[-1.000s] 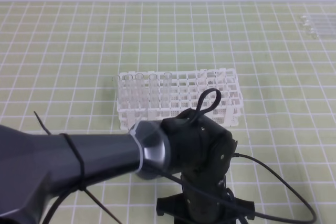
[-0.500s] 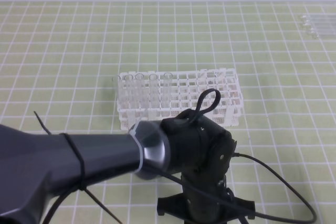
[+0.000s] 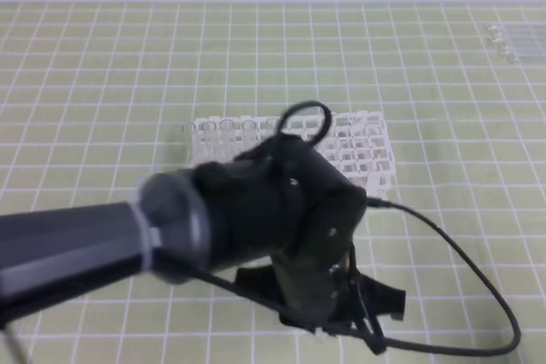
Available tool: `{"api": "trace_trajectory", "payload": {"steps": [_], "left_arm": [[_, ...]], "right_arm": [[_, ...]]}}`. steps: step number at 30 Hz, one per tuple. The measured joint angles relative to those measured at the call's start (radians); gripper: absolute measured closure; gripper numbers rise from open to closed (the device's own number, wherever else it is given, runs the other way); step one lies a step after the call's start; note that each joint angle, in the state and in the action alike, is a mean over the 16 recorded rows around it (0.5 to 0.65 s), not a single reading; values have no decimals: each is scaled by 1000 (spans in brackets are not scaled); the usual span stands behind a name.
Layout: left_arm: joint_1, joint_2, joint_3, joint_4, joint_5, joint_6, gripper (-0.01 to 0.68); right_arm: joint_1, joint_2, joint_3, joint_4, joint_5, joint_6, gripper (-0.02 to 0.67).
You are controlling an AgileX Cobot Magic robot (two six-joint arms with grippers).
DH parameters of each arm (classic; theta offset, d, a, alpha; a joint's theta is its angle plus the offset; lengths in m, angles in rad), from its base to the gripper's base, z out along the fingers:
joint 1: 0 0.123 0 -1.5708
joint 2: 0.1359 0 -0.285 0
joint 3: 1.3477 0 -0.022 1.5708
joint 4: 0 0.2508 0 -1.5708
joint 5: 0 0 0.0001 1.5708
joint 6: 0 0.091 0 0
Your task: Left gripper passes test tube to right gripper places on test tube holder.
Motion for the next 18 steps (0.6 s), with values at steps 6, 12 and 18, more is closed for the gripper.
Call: {"api": "trace_trajectory", "payload": {"steps": [6,12,18], "left_arm": [[-15,-122,114,136,-76,-2,633],[-75,-289,316,400,-238,-6,627],[-140,-457,531,739,-481,-53,633]], "right_arm": [[0,0,0,0,0,0,666],[0,0,0,0,0,0,666],[0,0,0,0,0,0,666]]}}
